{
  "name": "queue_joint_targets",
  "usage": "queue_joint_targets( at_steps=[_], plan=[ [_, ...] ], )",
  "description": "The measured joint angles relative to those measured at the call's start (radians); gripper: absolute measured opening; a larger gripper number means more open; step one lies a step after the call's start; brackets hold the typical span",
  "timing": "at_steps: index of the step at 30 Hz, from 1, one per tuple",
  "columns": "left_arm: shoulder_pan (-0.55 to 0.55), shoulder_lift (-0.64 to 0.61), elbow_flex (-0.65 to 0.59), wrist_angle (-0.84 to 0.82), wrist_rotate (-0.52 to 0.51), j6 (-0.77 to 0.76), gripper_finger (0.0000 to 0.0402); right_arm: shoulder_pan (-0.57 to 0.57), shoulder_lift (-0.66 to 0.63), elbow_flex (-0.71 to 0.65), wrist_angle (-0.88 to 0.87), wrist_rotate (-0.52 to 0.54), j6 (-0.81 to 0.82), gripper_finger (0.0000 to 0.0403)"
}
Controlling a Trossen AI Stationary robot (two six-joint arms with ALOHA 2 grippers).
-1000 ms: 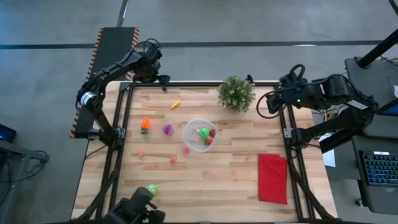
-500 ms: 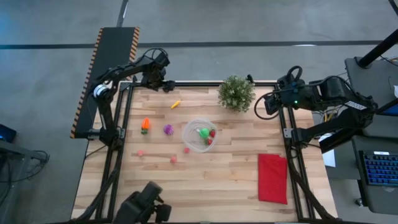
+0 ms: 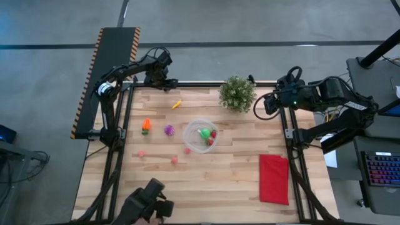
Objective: Pick and placing Produce into tupperware
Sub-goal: Put the blackberry into the transparent bin
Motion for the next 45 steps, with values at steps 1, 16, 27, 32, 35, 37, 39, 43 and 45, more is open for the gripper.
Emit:
queue_joint_targets(
  at_steps=[1, 16, 27, 32, 35, 37, 39, 43, 45],
  plan=[
    [0.0, 0.007, 0.0, -0.001, 0.0, 0.002, 0.0192, 0.0, 0.001, 0.0, 0.001, 0.0, 0.0, 0.0235],
    [0.038, 0.031, 0.017, 0.041, -0.023, 0.005, 0.018, 0.0, 0.001, 0.0, 0.003, 0.001, 0.0, 0.0235],
    [0.051, 0.032, 0.014, 0.058, -0.02, 0.004, 0.018, 0.0, 0.001, 0.0, 0.003, 0.004, -0.004, 0.0235],
    [0.051, 0.032, 0.005, 0.083, -0.018, 0.006, 0.018, 0.0, 0.001, 0.0, 0.003, 0.004, -0.001, 0.0235],
    [0.05, 0.032, -0.014, 0.092, -0.018, 0.007, 0.018, 0.0, 0.001, 0.0, 0.003, 0.004, 0.001, 0.0235],
    [0.05, 0.032, -0.027, 0.097, -0.018, 0.008, 0.018, 0.0, 0.001, 0.0, 0.004, 0.004, 0.005, 0.0235],
    [0.05, 0.032, -0.036, 0.1, -0.018, 0.007, 0.018, 0.0, 0.001, 0.0, 0.004, 0.004, 0.007, 0.0235],
    [0.05, 0.032, -0.042, 0.132, -0.019, 0.006, 0.018, 0.0, 0.001, 0.0, 0.005, 0.004, 0.008, 0.0235],
    [0.049, 0.032, -0.048, 0.142, -0.019, 0.006, 0.0179, 0.0, 0.001, 0.0, 0.006, 0.004, 0.01, 0.0235]
  ],
)
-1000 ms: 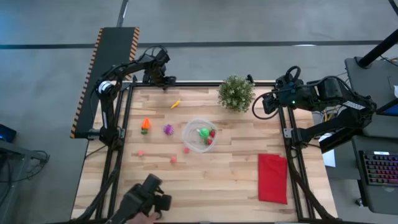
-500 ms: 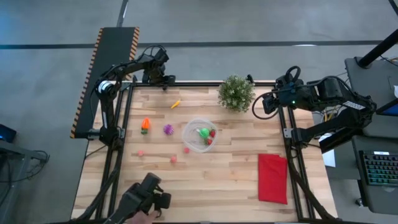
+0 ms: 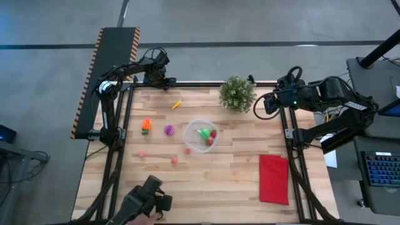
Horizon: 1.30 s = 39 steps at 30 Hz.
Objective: Pick and placing Produce into tupperware
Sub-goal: Put the blackberry into the transparent bin
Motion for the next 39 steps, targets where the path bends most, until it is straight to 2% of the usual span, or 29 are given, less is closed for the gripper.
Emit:
queue_joint_targets(
  at_steps=[6, 17, 24, 29, 35, 39],
  plan=[
    [-0.002, -0.001, -0.022, 0.029, -0.002, 0.002, 0.0173, 0.0, 0.0, 0.0, 0.0, 0.0, 0.01, 0.0235],
    [-0.01, -0.002, -0.028, 0.03, -0.013, 0.025, 0.008, 0.0, 0.0, 0.0, 0.001, 0.001, 0.01, 0.0235],
    [-0.024, -0.005, -0.028, 0.023, 0.001, 0.023, 0.0098, 0.0, 0.0, 0.0, 0.003, 0.001, 0.017, 0.0235],
    [-0.058, -0.033, -0.03, -0.013, 0.048, 0.046, 0.0094, 0.0, 0.0, 0.0, 0.003, 0.001, 0.017, 0.0235],
    [-0.128, -0.139, -0.035, -0.088, 0.047, 0.105, 0.0087, 0.0, 0.0, 0.0, 0.004, 0.001, 0.017, 0.0235],
    [-0.215, -0.256, -0.037, -0.128, 0.083, 0.242, 0.0087, 0.0, 0.0, 0.0, 0.004, 0.001, 0.017, 0.0235]
  ],
)
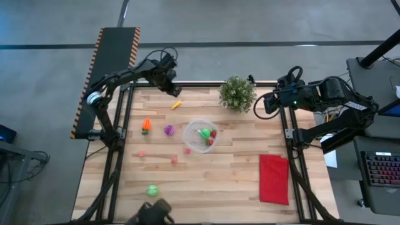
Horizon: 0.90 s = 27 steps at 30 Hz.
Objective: Pick and placing Produce into tupperware
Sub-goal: Put the blackberry into the transparent bin
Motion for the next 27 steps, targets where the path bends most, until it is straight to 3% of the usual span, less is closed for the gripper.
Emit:
queue_joint_targets(
  at_steps=[6, 11, 17, 27],
  plan=[
    [-0.185, -0.178, -0.001, -0.024, 0.065, 0.397, 0.0086, 0.0, 0.0, 0.0, 0.001, 0.0, 0.0, 0.0235],
    [-0.349, -0.238, -0.01, 0.03, 0.064, 0.62, 0.0086, 0.0, 0.0, 0.0, 0.005, 0.0, 0.0, 0.0235],
    [-0.467, -0.197, -0.044, 0.161, 0.064, 0.636, 0.0086, 0.0, 0.0, 0.0, 0.018, 0.0, 0.0, 0.0235],
    [-0.581, -0.032, -0.051, 0.236, 0.058, 0.589, 0.0086, 0.0, 0.0, 0.0, 0.019, -0.011, -0.001, 0.0235]
  ],
)
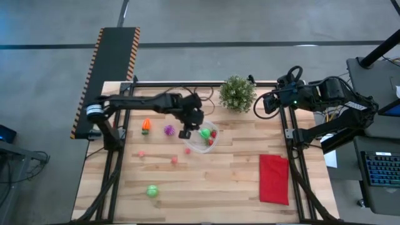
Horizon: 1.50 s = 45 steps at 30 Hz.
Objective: Pick and placing Produce into tupperware
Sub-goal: Put the blackberry into the transparent bin, then put the yellow corn into the transparent bin
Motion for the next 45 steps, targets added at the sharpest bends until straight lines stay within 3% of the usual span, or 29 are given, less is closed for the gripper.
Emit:
queue_joint_targets(
  at_steps=[7, 12, 19, 25, 34, 39, 45],
  plan=[
    [-0.006, 0.095, 0.012, 0.019, -0.122, -0.03, 0.0094, 0.0, 0.0, 0.0, -0.001, -0.033, -0.003, 0.0235],
    [-0.006, 0.115, 0.013, 0.03, -0.186, -0.053, 0.0142, 0.0, 0.0, 0.0, -0.001, -0.051, -0.002, 0.0235],
    [-0.009, 0.079, 0.017, 0.044, -0.202, -0.102, 0.0208, 0.0, 0.0, 0.0, 0.0, -0.053, 0.0, 0.0235],
    [0.039, -0.008, 0.02, -0.039, -0.374, -0.307, 0.0218, 0.0, 0.0, -0.001, 0.002, -0.051, 0.0, 0.0235],
    [0.382, -0.009, 0.016, -0.246, -0.175, -0.659, 0.019, 0.0, 0.0, -0.002, 0.005, -0.039, 0.0, 0.0235],
    [0.44, -0.005, 0.016, -0.261, -0.16, -0.64, 0.0181, 0.0, 0.0, -0.002, 0.012, -0.032, 0.001, 0.0235],
    [0.441, 0.087, 0.013, -0.261, -0.158, -0.575, 0.018, 0.0, 0.0, -0.002, 0.02, -0.013, 0.016, 0.0235]
  ],
)
